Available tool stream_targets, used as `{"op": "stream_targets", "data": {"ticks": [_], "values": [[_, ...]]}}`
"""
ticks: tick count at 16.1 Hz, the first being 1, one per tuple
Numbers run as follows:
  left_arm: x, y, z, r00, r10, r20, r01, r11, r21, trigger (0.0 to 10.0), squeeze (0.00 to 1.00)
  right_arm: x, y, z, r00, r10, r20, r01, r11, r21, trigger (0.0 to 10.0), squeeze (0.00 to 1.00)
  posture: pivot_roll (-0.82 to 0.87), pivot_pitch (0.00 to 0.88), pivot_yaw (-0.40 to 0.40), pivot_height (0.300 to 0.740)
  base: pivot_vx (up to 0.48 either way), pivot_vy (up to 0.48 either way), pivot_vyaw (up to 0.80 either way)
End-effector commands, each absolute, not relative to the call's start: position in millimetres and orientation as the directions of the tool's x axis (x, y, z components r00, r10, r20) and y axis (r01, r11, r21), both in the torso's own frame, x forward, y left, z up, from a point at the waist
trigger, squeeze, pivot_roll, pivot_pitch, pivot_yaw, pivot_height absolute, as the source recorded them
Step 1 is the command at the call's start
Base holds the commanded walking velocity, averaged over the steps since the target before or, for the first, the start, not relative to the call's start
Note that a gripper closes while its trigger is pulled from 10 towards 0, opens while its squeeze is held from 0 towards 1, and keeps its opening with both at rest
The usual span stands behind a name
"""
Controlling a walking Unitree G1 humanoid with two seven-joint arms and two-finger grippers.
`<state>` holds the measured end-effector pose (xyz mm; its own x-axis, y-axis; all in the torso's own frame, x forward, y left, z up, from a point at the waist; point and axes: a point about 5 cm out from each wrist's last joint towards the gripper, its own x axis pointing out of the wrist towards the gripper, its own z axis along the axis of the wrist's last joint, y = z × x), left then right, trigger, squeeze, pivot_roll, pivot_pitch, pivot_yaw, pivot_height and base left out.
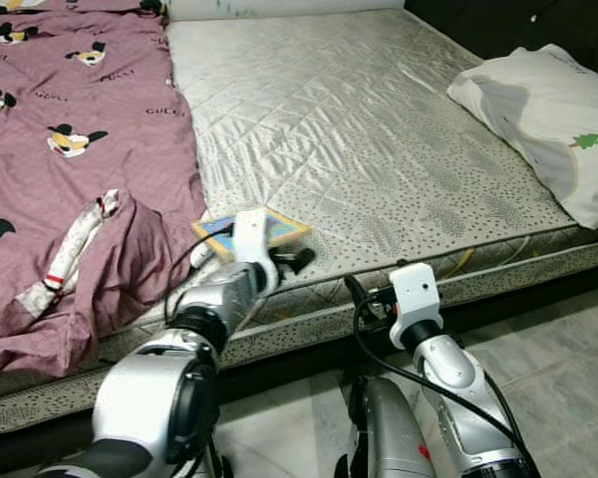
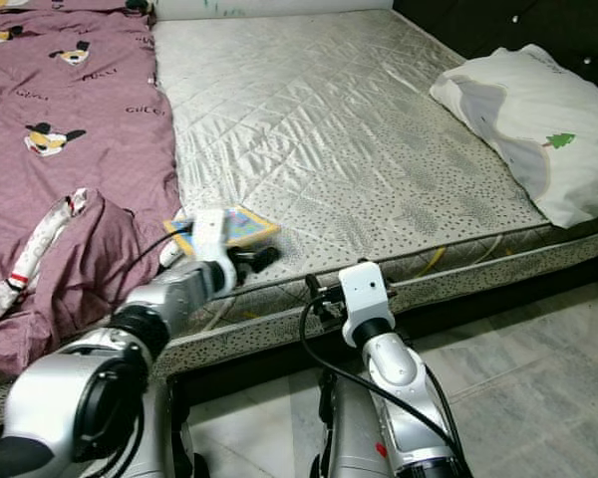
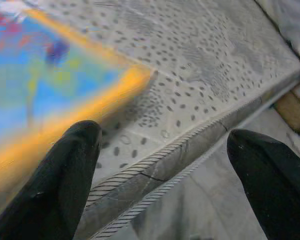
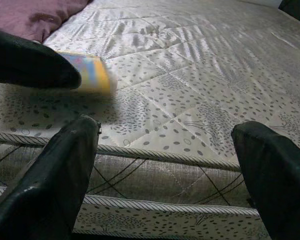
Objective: Clean up the room
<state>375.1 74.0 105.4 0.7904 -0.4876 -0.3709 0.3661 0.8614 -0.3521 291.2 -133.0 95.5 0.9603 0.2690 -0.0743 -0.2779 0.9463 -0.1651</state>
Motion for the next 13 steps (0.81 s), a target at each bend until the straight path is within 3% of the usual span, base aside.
{"op": "stream_targets", "data": {"ticks": [1, 4, 8, 9, 10, 12, 13], "values": [[375.7, 65.3, 111.8, 0.759, -0.544, -0.356, 0.443, 0.834, -0.330, 10.0, 0.00, 291.2, -134.2, 98.2, 0.964, 0.257, -0.066, -0.265, 0.950, -0.168, 10.0, 0.00, -0.11, 0.071, -0.020, 0.542, 0.000, 0.000, 0.00], [370.6, 65.9, 104.1, 0.733, -0.574, -0.365, 0.490, 0.818, -0.303, 10.0, 0.00, 291.1, -137.4, 97.8, 0.967, 0.248, -0.067, -0.256, 0.952, -0.171, 10.0, 0.00, -0.10, 0.071, -0.011, 0.542, 0.000, 0.000, 0.00], [376.9, 85.0, 110.6, 0.869, -0.428, -0.247, 0.331, 0.875, -0.353, 10.0, 0.00, 291.1, -139.8, 97.9, 0.969, 0.240, -0.064, -0.247, 0.953, -0.173, 10.0, 0.00, -0.10, 0.066, -0.006, 0.542, 0.000, 0.000, 0.00], [375.2, 89.5, 109.0, 0.893, -0.392, -0.220, 0.278, 0.867, -0.415, 10.0, 0.42, 292.0, -139.8, 97.9, 0.969, 0.240, -0.063, -0.247, 0.954, -0.172, 10.0, 0.00, -0.09, 0.063, -0.007, 0.542, 0.000, 0.000, 0.00], [366.4, 105.0, 97.3, 0.939, -0.277, -0.205, 0.148, 0.861, -0.487, 10.0, 1.00, 294.6, -137.7, 97.8, 0.968, 0.243, -0.061, -0.250, 0.954, -0.168, 10.0, 0.00, -0.06, 0.059, -0.012, 0.542, 0.000, 0.000, 0.00], [346.6, 129.2, 70.9, 0.958, -0.120, -0.260, -0.044, 0.835, -0.548, 10.0, 1.00, 297.6, -133.2, 98.4, 0.965, 0.257, -0.057, -0.263, 0.951, -0.161, 10.0, 0.00, -0.05, 0.057, -0.021, 0.542, 0.000, 0.000, 0.00], [342.1, 133.9, 63.8, 0.953, -0.102, -0.286, -0.076, 0.832, -0.549, 10.0, 1.00, 297.9, -132.6, 98.6, 0.964, 0.260, -0.057, -0.266, 0.951, -0.160, 10.0, 0.00, -0.04, 0.057, -0.025, 0.542, 0.000, 0.000, 0.00]]}}
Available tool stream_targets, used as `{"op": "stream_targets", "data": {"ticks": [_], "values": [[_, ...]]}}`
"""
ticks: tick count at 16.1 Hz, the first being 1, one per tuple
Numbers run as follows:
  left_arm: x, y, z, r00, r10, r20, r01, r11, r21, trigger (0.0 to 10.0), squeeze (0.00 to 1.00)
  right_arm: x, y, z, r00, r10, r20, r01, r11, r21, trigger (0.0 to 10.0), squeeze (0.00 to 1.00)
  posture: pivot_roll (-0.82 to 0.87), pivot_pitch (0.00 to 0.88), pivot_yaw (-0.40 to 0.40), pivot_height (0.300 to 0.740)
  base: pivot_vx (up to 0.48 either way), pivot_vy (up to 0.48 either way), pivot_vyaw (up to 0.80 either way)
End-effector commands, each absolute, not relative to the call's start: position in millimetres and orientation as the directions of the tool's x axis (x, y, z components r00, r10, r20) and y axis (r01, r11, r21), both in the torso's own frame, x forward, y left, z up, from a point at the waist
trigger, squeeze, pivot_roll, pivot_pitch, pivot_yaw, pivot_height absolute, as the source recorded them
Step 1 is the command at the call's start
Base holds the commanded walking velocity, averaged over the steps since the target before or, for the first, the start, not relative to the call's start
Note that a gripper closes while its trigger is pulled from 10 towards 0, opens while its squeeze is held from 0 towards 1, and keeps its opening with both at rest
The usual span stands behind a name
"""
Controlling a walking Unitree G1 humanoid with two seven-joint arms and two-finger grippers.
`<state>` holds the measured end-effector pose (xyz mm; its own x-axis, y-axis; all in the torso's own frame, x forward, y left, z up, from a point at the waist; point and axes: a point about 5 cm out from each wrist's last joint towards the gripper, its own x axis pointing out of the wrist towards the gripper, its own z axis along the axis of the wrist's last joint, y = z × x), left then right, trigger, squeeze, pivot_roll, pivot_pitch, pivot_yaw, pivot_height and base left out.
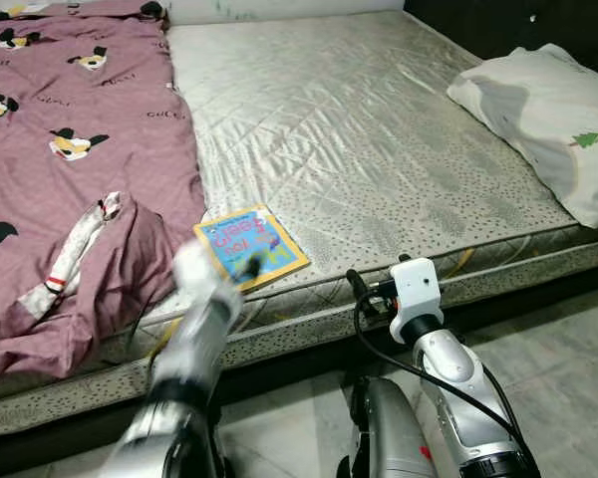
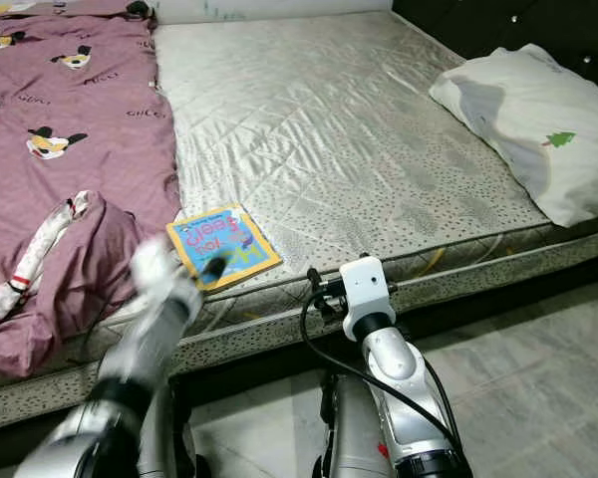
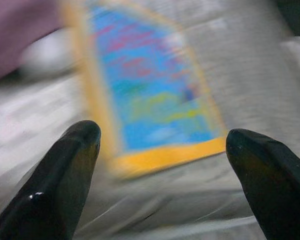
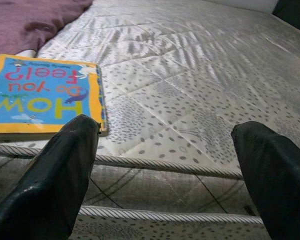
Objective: Clean up the room
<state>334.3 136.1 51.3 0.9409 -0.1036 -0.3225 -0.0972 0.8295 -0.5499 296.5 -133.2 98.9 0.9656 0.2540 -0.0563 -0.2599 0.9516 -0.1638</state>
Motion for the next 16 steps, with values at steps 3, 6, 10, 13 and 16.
{"op": "stream_targets", "data": {"ticks": [3, 6, 10, 13, 16], "values": [[318.9, 168.5, 34.6, 0.913, 0.022, -0.407, -0.263, 0.794, -0.548, 10.0, 1.00, 298.3, -133.5, 98.8, 0.960, 0.273, -0.061, -0.280, 0.946, -0.163, 10.0, 0.00, -0.04, 0.064, -0.042, 0.542, 0.000, 0.000, 0.00], [323.4, 186.6, 36.9, 0.913, 0.047, -0.405, -0.288, 0.777, -0.560, 10.0, 0.36, 292.9, -139.6, 99.9, 0.959, 0.274, -0.066, -0.281, 0.945, -0.169, 10.0, 0.00, -0.07, 0.076, -0.050, 0.542, 0.000, 0.000, 0.00], [338.1, 177.4, 48.8, 0.920, -0.014, -0.391, -0.238, 0.775, -0.586, 10.0, 0.00, 281.5, -148.0, 100.0, 0.962, 0.266, -0.070, -0.274, 0.946, -0.174, 10.0, 0.00, -0.10, 0.088, -0.049, 0.542, 0.000, 0.000, 0.00], [344.7, 165.2, 66.6, 0.956, -0.022, -0.294, -0.144, 0.835, -0.531, 10.0, 0.00, 282.5, -148.4, 113.7, 0.973, 0.232, -0.011, -0.232, 0.971, -0.058, 10.0, 0.00, -0.11, 0.079, -0.032, 0.542, 0.000, 0.000, 0.00], [327.7, 170.1, 70.9, 0.977, 0.021, -0.214, -0.122, 0.872, -0.474, 10.0, 0.00, 289.7, -138.1, 124.1, 0.975, 0.220, 0.040, -0.222, 0.975, 0.029, 10.0, 0.00, -0.06, 0.054, -0.002, 0.542, 0.000, 0.000, 0.00]]}}
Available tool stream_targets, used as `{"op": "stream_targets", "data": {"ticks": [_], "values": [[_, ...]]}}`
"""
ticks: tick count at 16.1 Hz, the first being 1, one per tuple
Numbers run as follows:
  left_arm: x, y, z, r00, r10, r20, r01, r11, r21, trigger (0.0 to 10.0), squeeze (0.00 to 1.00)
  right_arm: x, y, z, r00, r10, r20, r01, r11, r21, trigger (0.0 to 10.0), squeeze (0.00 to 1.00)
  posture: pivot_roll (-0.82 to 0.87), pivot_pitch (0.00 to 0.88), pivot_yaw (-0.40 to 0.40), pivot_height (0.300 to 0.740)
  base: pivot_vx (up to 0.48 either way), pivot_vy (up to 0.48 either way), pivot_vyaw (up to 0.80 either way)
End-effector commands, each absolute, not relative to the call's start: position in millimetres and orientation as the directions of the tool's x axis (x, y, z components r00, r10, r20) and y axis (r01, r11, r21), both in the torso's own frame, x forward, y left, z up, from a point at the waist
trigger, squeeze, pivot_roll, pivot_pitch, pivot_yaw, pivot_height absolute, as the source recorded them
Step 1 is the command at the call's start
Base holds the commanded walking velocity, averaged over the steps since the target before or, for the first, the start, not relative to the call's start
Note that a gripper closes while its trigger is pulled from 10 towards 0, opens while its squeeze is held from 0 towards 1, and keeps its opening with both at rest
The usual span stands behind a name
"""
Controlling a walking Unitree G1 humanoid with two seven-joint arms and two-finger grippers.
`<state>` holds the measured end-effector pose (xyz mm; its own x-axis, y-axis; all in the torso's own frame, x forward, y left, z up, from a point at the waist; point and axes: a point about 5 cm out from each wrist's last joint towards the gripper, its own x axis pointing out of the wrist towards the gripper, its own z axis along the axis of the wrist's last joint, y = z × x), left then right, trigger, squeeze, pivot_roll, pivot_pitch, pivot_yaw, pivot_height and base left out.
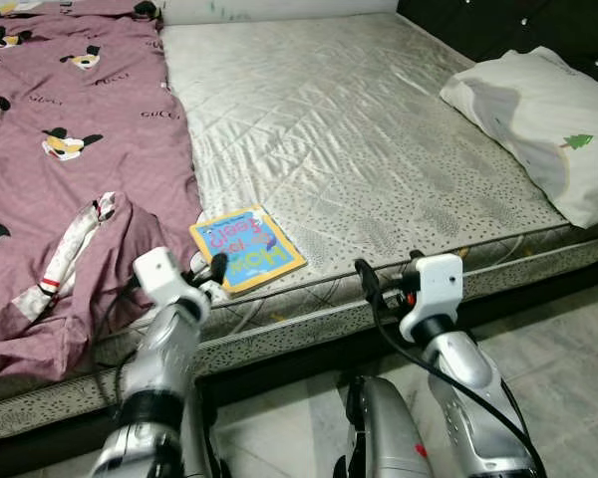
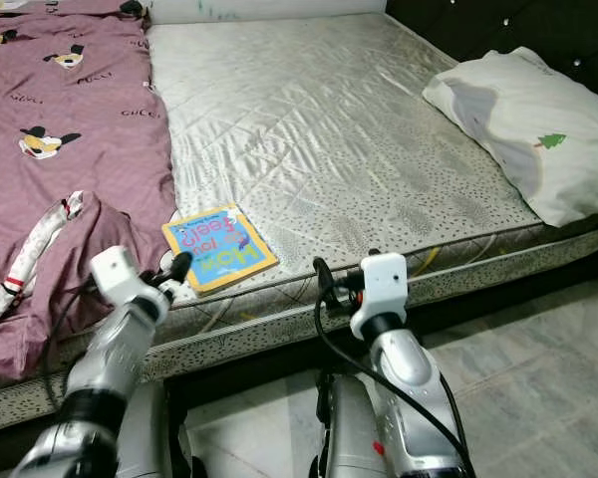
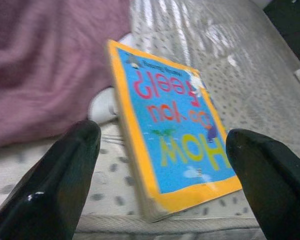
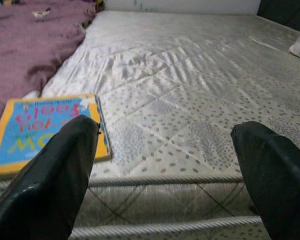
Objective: Clean up the room
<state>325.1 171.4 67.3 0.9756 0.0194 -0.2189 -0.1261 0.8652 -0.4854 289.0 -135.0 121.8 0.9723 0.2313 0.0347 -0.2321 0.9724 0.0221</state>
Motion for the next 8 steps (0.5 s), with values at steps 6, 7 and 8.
{"op": "stream_targets", "data": {"ticks": [6, 7, 8], "values": [[302.7, 175.8, 72.8, 0.989, 0.057, -0.134, -0.102, 0.926, -0.363, 10.0, 0.00, 313.6, -120.3, 146.4, 0.969, 0.219, 0.117, -0.233, 0.964, 0.127, 10.0, 0.00, -0.01, 0.000, 0.003, 0.596, 0.000, 0.000, 0.00], [304.3, 174.6, 77.7, 0.992, 0.055, -0.117, -0.094, 0.928, -0.361, 10.0, 0.00, 316.2, -118.8, 147.5, 0.968, 0.219, 0.121, -0.234, 0.963, 0.130, 10.0, 0.00, -0.01, 0.000, 0.004, 0.610, 0.000, 0.000, 0.00], [305.6, 173.6, 79.9, 0.993, 0.049, -0.108, -0.085, 0.929, -0.359, 10.0, 0.00, 317.2, -118.5, 148.0, 0.968, 0.220, 0.123, -0.235, 0.963, 0.130, 10.0, 0.00, -0.01, 0.000, 0.006, 0.615, 0.000, 0.000, 0.00]]}}
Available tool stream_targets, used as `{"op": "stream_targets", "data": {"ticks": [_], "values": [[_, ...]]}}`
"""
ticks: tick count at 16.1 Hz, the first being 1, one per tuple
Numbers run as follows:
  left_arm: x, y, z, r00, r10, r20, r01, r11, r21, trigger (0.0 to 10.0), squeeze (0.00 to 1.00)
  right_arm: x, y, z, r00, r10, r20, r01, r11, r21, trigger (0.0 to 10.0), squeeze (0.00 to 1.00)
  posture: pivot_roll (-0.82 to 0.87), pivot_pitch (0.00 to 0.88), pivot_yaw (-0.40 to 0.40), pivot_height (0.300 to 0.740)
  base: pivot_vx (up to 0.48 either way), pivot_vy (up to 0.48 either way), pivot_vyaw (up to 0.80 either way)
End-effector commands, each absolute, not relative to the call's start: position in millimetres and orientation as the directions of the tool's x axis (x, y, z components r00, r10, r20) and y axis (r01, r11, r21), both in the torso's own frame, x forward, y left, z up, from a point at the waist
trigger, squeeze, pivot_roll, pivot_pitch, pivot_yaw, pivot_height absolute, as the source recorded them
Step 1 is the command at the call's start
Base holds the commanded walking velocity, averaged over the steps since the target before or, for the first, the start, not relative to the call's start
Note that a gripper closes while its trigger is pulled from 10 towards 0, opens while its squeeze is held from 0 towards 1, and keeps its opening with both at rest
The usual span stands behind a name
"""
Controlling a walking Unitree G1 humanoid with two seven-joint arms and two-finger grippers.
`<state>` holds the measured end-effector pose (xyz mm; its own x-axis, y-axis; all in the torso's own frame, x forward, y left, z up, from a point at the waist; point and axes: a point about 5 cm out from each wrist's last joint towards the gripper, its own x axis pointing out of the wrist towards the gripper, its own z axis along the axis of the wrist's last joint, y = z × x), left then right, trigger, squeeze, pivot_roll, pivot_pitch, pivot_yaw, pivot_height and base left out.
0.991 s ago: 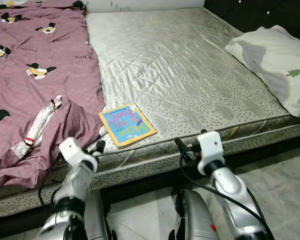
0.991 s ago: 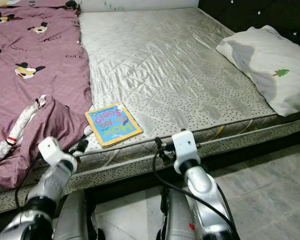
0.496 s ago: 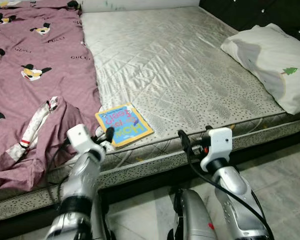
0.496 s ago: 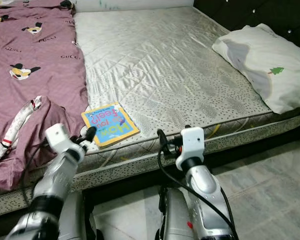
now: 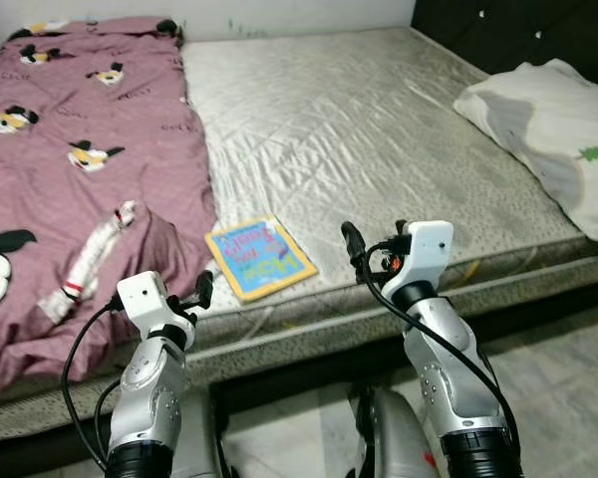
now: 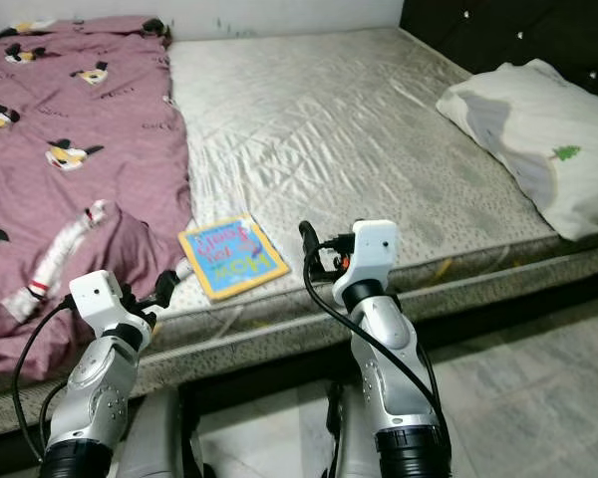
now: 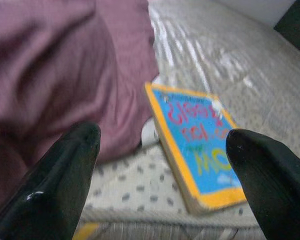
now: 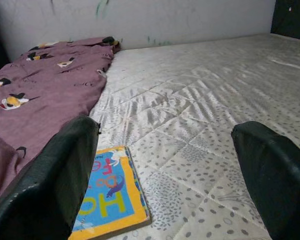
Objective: Clean up the room
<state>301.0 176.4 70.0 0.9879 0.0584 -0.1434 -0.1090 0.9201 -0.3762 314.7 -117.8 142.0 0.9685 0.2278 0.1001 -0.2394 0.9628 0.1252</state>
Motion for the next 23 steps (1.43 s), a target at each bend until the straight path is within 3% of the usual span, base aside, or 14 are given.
{"op": "stream_targets", "data": {"ticks": [1, 6, 8, 11, 13, 16, 17, 21, 23], "values": [[309.8, 171.9, 85.4, 0.996, 0.033, -0.083, -0.060, 0.935, -0.349, 10.0, 0.00, 320.0, -118.5, 149.0, 0.968, 0.216, 0.127, -0.232, 0.964, 0.129, 10.0, 0.00, -0.01, 0.000, 0.010, 0.629, 0.000, 0.000, 0.00], [319.8, 171.4, 98.0, 0.999, -0.015, -0.044, 0.001, 0.952, -0.306, 10.0, 0.00, 326.3, -119.2, 150.5, 0.969, 0.204, 0.139, -0.223, 0.965, 0.134, 10.0, 0.00, -0.01, 0.000, 0.015, 0.671, 0.000, 0.000, 0.00], [323.8, 168.5, 96.8, 0.990, -0.126, -0.064, 0.111, 0.972, -0.206, 10.0, 0.00, 328.7, -116.5, 148.2, 0.966, 0.222, 0.135, -0.238, 0.963, 0.123, 10.0, 0.00, 0.01, 0.000, 0.000, 0.689, 0.000, 0.000, 0.00], [326.4, 168.9, 100.7, 0.985, -0.164, -0.062, 0.157, 0.983, -0.098, 10.0, 0.00, 330.3, -117.5, 145.9, 0.968, 0.212, 0.134, -0.226, 0.969, 0.096, 10.0, 0.00, 0.01, 0.000, 0.009, 0.708, 0.000, 0.000, 0.00], [319.3, 155.8, 96.4, 0.964, -0.262, -0.049, 0.258, 0.963, -0.075, 10.0, 0.00, 330.2, -123.4, 138.2, 0.976, 0.186, 0.114, -0.197, 0.976, 0.089, 10.0, 0.00, 0.01, 0.000, 0.003, 0.722, 0.000, 0.000, 0.00], [320.0, 135.1, 94.2, 0.930, -0.362, -0.062, 0.367, 0.916, 0.163, 10.0, 0.00, 334.1, -119.0, 127.8, 0.975, 0.211, 0.076, -0.217, 0.973, 0.080, 10.0, 0.00, 0.04, 0.000, -0.024, 0.740, 0.000, 0.000, 0.00], [320.3, 136.9, 100.1, 0.902, -0.430, -0.030, 0.431, 0.895, 0.119, 10.0, 0.00, 335.9, -118.0, 128.4, 0.976, 0.201, 0.089, -0.208, 0.975, 0.076, 10.0, 0.00, 0.04, 0.000, -0.012, 0.740, 0.000, 0.000, 0.00], [307.2, 146.6, 97.4, 0.956, -0.291, 0.040, 0.286, 0.952, 0.107, 10.0, 0.00, 330.1, -131.7, 122.8, 0.990, 0.099, 0.104, -0.100, 0.995, 0.003, 10.0, 0.00, 0.01, 0.000, 0.036, 0.740, 0.000, 0.000, 0.00], [278.6, 159.1, 88.4, 0.983, -0.155, 0.097, 0.147, 0.985, 0.086, 10.0, 0.00, 315.2, -146.6, 106.6, 0.996, 0.053, 0.066, -0.051, 0.998, -0.032, 10.0, 0.00, -0.01, 0.000, 0.021, 0.740, 0.000, 0.000, 0.00]]}}
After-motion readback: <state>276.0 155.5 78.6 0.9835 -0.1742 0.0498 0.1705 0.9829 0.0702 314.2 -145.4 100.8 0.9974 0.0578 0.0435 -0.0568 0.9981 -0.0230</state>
